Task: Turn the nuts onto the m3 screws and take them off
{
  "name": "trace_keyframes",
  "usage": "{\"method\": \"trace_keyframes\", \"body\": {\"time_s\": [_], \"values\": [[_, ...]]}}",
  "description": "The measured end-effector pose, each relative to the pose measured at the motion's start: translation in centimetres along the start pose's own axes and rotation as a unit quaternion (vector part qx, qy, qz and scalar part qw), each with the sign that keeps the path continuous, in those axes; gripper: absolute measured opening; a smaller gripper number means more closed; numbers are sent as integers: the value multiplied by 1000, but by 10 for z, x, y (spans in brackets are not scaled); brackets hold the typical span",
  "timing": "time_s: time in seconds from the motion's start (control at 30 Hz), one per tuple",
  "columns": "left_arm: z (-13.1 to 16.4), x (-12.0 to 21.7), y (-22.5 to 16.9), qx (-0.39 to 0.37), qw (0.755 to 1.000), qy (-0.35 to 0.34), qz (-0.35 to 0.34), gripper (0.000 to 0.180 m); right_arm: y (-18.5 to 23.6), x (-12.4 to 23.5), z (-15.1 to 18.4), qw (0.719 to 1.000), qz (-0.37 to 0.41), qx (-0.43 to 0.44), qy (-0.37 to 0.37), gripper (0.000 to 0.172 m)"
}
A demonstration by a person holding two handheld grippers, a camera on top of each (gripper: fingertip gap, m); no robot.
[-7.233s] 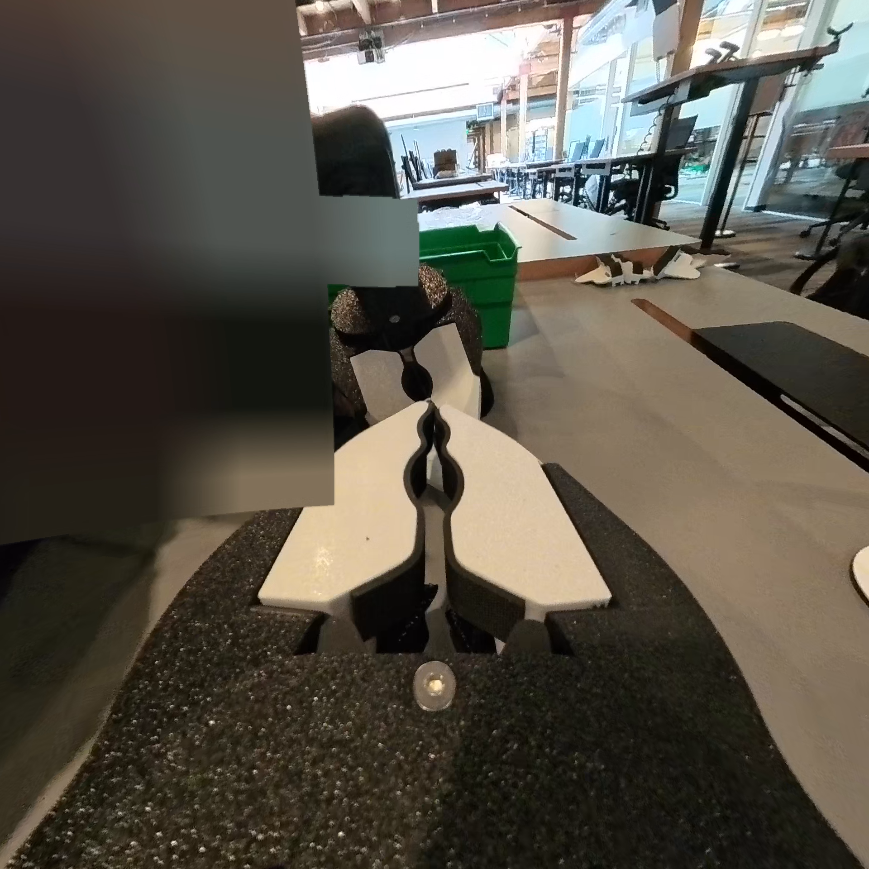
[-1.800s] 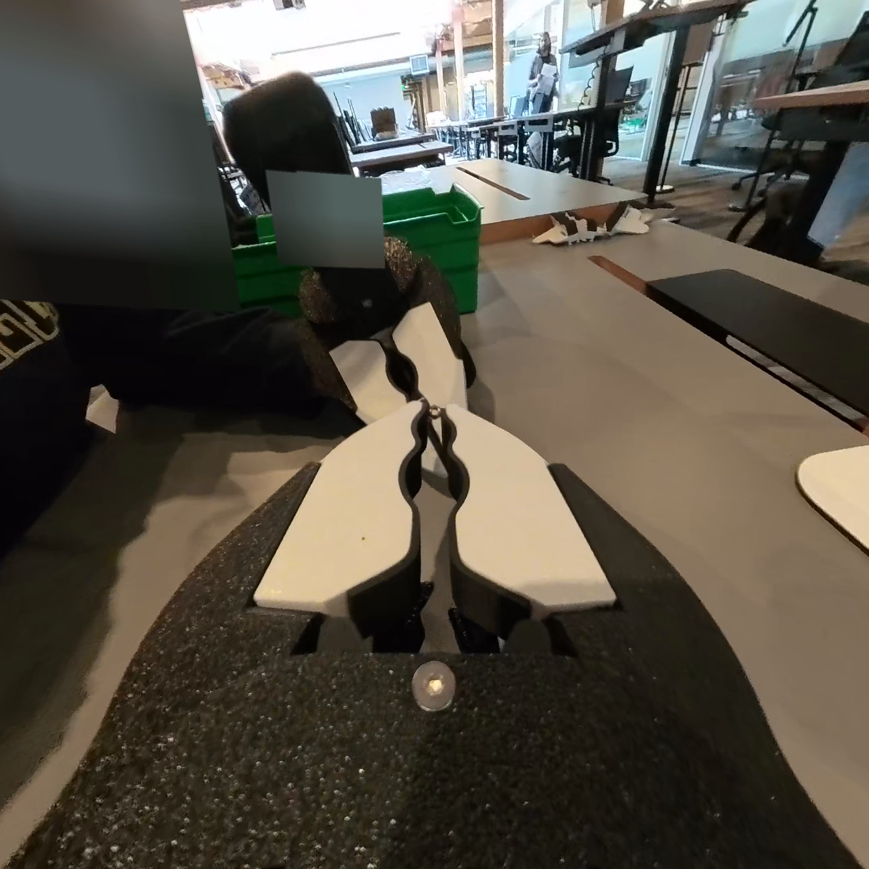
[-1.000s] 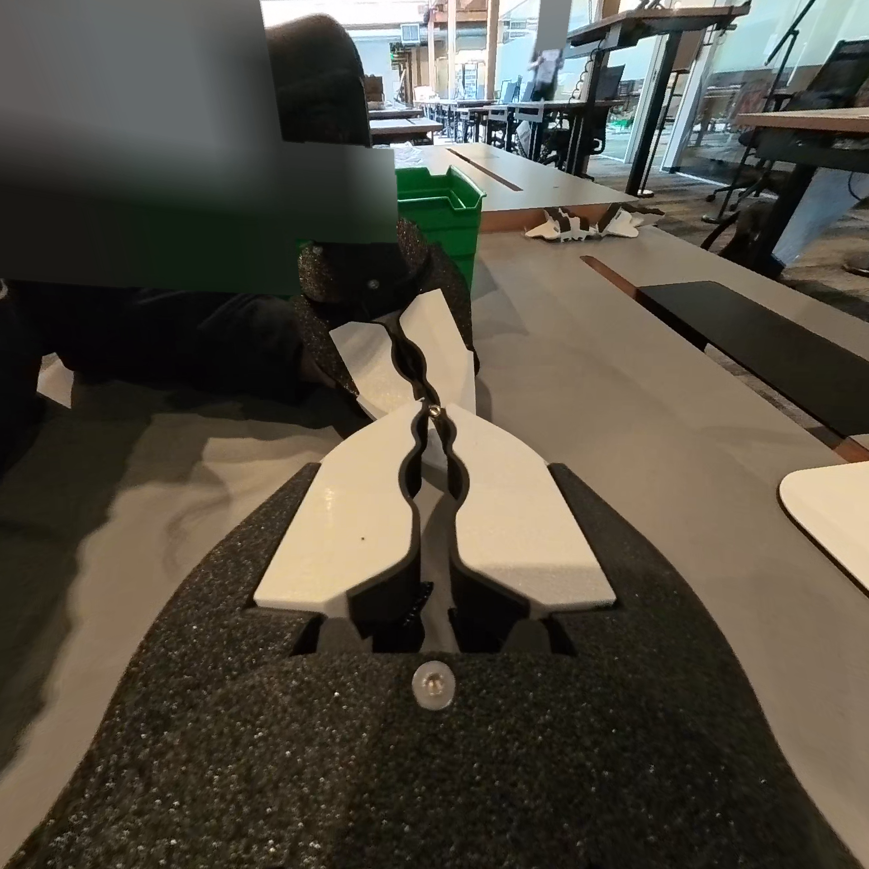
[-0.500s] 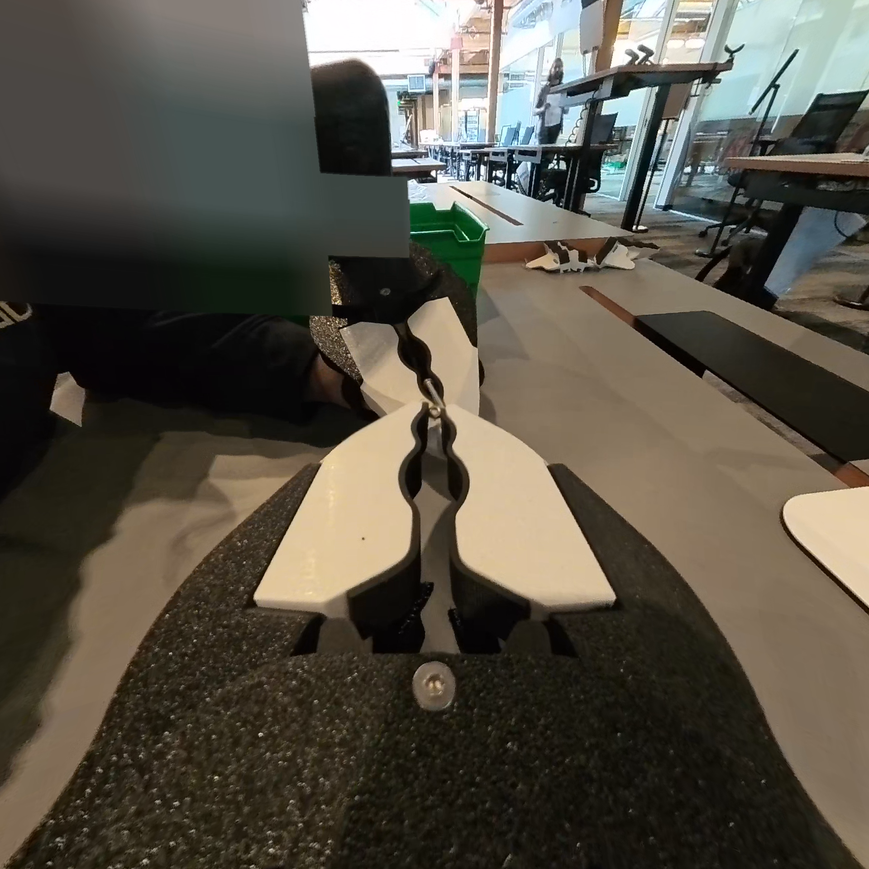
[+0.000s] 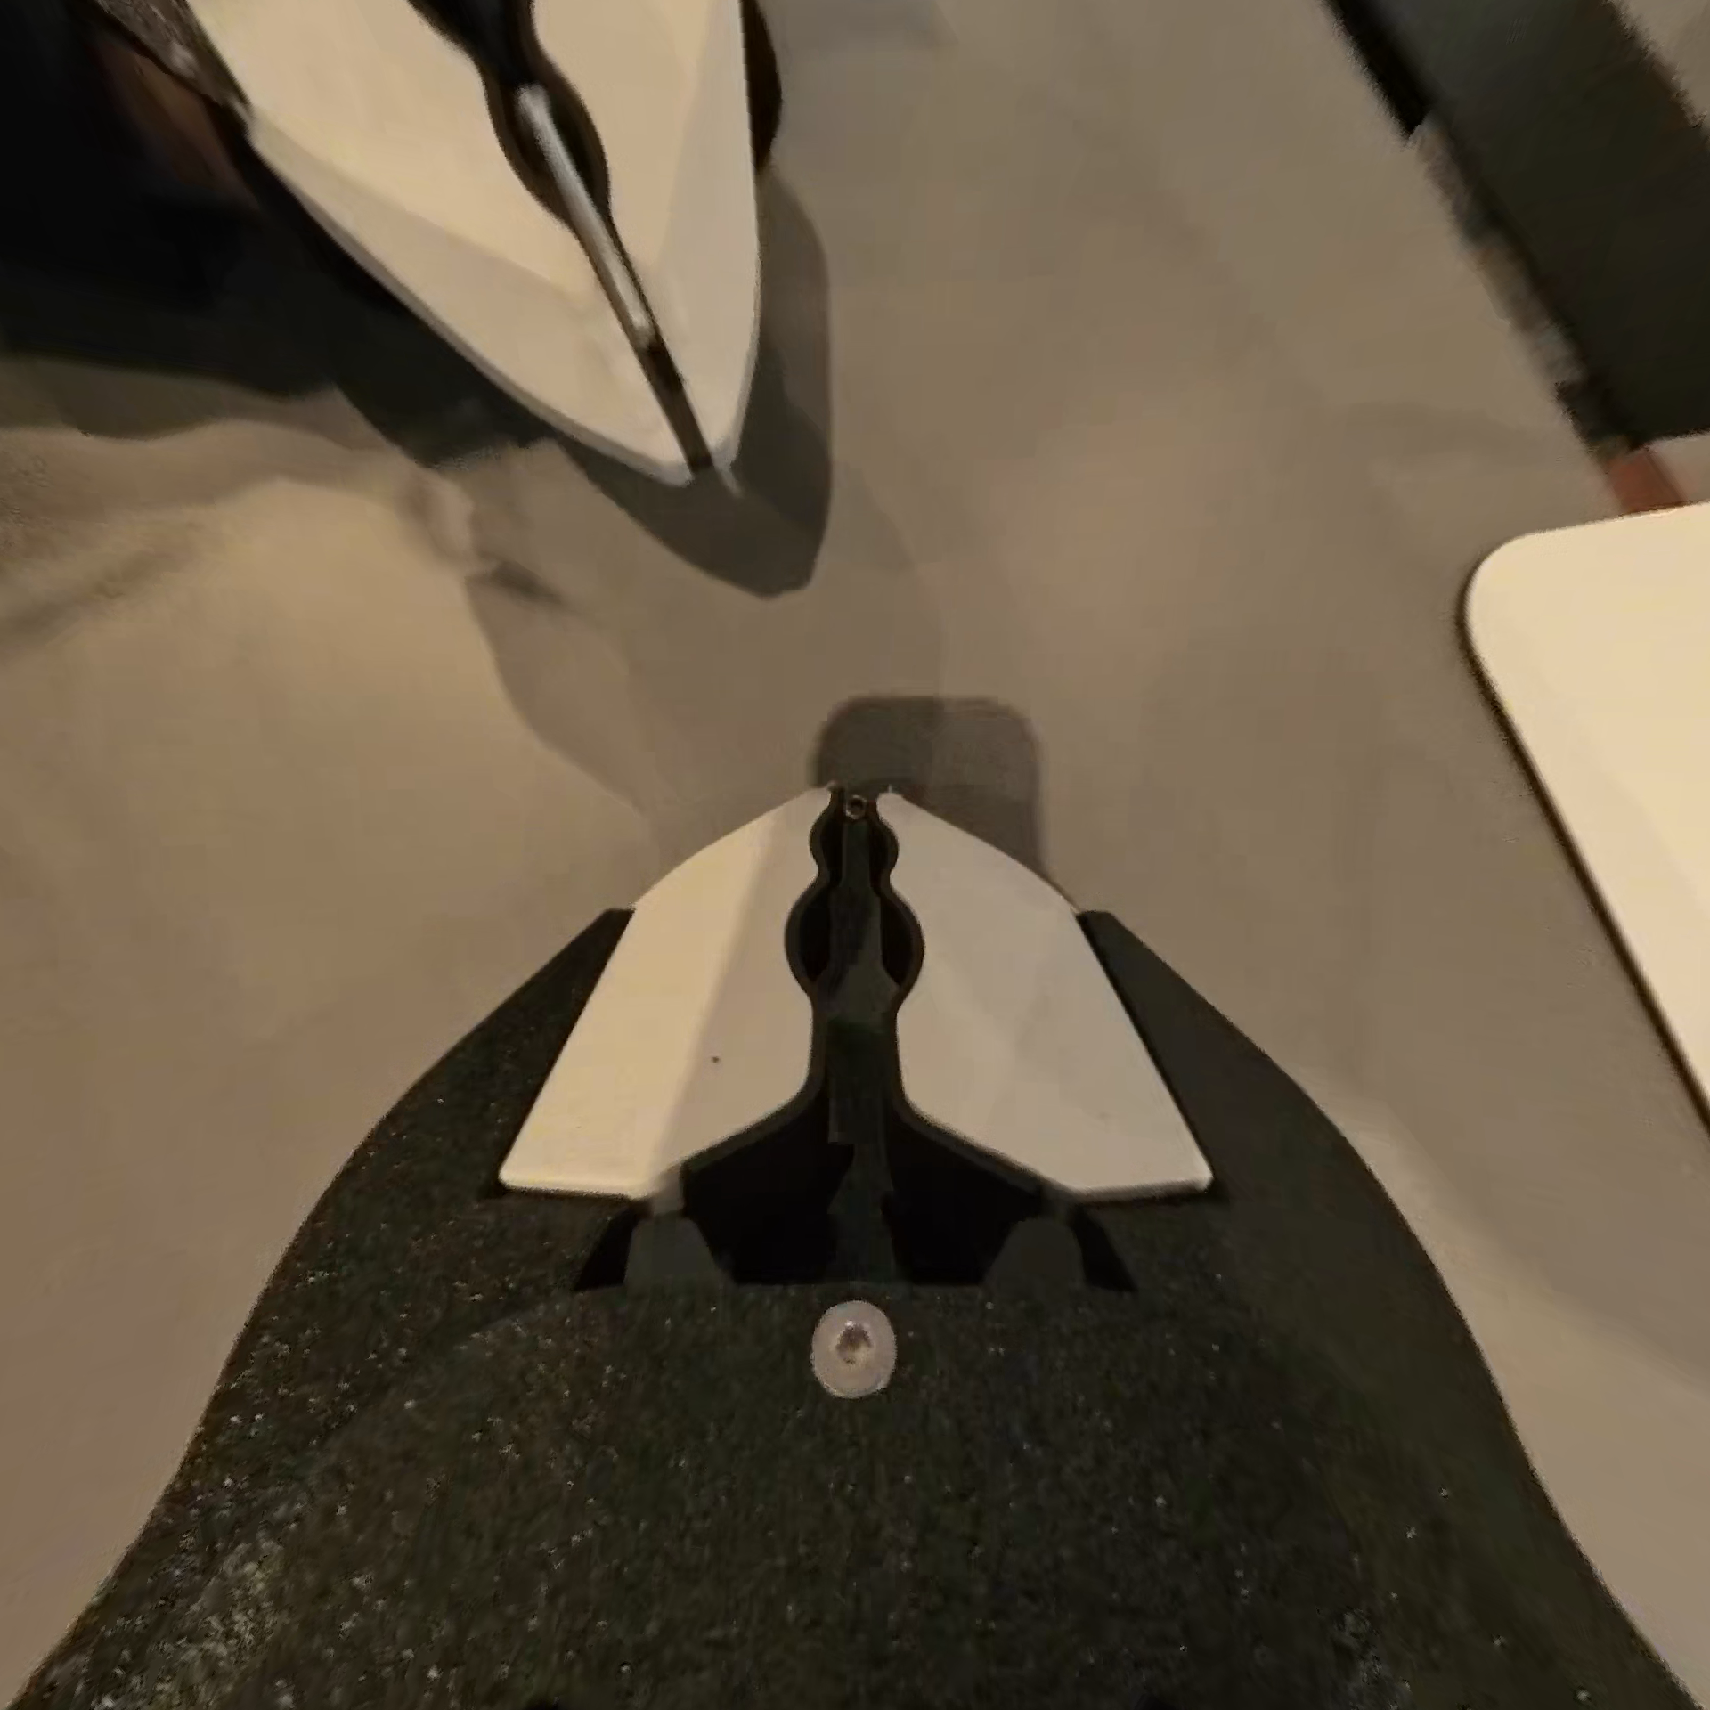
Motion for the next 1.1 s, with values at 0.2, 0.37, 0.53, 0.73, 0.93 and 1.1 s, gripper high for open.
{"method": "trace_keyframes", "body": {"time_s": [0.2,0.37,0.53,0.73,0.93,1.1], "values": [[0,0,0,-1,1000,0,0,0,0,0,2,1000,-9,0,-1,18],[0,0,0,-1,1000,2,1,0,6,14,-19,989,-53,-14,-138,22],[0,-1,-1,-3,1000,5,8,0,15,26,-40,959,-87,-19,-269,16],[-1,-2,-6,-12,1000,-2,26,0,20,21,-44,956,-106,-22,-274,10],[-2,-1,-7,-13,999,-9,34,0,23,19,-44,957,-109,-15,-269,3],[-2,-2,-8,-16,999,-6,33,0,23,18,-44,958,-108,-13,-266,3]]}}
Point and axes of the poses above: each gripper's, where its closed fingertips meet, x back along the fingers, z out of its underside, y = z × x across the jaws, the point moved 6 cm from there along x, back along the fingers, and after that the axes turned 1 degree about -y, right-handed, at the moved point
